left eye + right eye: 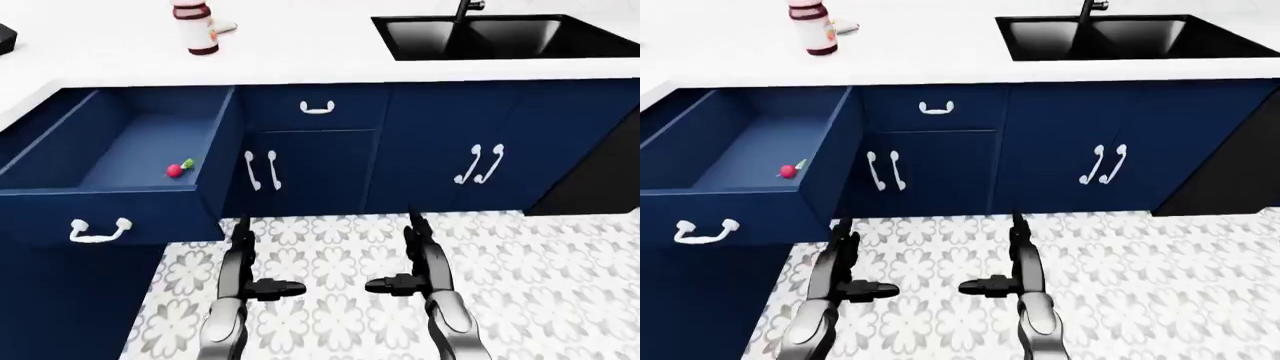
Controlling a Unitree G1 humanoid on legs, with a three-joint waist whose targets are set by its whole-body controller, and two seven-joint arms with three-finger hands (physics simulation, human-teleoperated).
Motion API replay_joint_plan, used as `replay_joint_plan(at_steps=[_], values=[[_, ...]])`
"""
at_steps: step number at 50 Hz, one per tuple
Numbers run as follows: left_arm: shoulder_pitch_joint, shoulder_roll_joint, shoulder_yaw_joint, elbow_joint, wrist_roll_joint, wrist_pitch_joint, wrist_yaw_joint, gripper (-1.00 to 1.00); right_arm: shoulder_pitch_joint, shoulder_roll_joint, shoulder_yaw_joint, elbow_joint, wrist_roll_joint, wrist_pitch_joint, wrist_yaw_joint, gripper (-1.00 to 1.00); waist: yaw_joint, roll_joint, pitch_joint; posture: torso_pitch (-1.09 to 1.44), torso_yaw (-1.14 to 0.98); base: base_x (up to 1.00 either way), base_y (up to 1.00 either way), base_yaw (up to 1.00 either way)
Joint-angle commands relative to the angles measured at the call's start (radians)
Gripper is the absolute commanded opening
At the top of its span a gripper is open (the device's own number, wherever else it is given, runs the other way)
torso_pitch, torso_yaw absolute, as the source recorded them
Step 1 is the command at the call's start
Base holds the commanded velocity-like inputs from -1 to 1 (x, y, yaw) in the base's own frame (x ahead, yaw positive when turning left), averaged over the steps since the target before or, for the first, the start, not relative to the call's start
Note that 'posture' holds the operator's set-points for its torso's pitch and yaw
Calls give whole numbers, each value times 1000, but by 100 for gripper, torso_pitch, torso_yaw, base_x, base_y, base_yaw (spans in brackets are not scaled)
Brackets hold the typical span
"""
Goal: Close the left drawer.
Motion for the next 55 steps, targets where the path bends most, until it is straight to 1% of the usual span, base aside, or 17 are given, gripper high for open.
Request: replay_joint_plan(at_steps=[1,2,3,4,5,7,8,16,19,22,28,30,34,39,43,48,55], values=[[-7,2,-7,-121,11,-84,2,100,7,4,-9,-128,25,-104,2,100,-2,-8,-1,0,0,0,0,0],[0,2,-11,-126,27,-101,7,100,12,4,-14,-132,36,-109,2,100,1,-7,-38,0,0,0,0,0],[8,2,-14,-130,46,-120,17,100,17,6,-16,-132,59,-118,14,100,5,0,-62,0,0,0,0,0],[19,1,-15,-146,38,-114,6,100,21,5,-7,-131,51,-127,18,100,4,-2,-51,0,0,0,0,0],[26,1,-13,-168,37,-109,3,100,27,7,3,-132,33,-141,11,100,4,-9,-19,0,0,0,0,0],[28,1,-12,-177,43,-113,3,100,25,4,0,-131,35,-152,14,100,4,-8,-69,0,0,0,0,0],[32,0,-14,-185,48,-114,2,100,27,5,-3,-133,40,-154,13,100,4,-8,-73,0,0,0,0,0],[107,-4,-23,-398,80,-163,-6,100,71,-3,1,-276,-48,-133,-13,100,8,-5,-77,0,0,0,0,0],[149,-9,-36,-496,104,-202,-6,100,123,0,21,-391,-86,-177,-2,100,9,-5,-81,0,0,0,0,0],[179,-12,-46,-580,111,-209,-9,100,162,12,5,-505,-67,-229,-10,100,9,-5,-84,0,0,0,0,0],[230,-15,-59,-692,119,-256,-8,100,224,19,44,-676,-101,-284,2,100,8,-4,-81,0,0,0,0,0],[242,-16,-58,-726,112,-269,-6,100,235,20,54,-699,-139,-293,-10,100,8,-4,-80,0,0,0,0,0],[266,-20,-49,-801,90,-286,-3,100,298,20,37,-813,-112,-325,-8,100,7,-5,-77,0,0,0,0,0],[294,-27,-29,-902,60,-302,-8,100,346,19,82,-912,-135,-324,13,100,8,-4,-68,0,0,0,0,0],[314,-35,-20,-965,53,-309,-18,100,353,11,99,-947,-143,-315,9,100,4,-3,-65,0,0,0,0,0],[317,-40,-20,-977,53,-310,-24,100,339,25,71,-929,-151,-313,-33,100,6,-4,-62,0,0,0,0,0],[319,-41,-26,-977,59,-309,-23,100,349,20,72,-922,-118,-338,-27,100,7,-3,-61,0,0,0,0,0]])
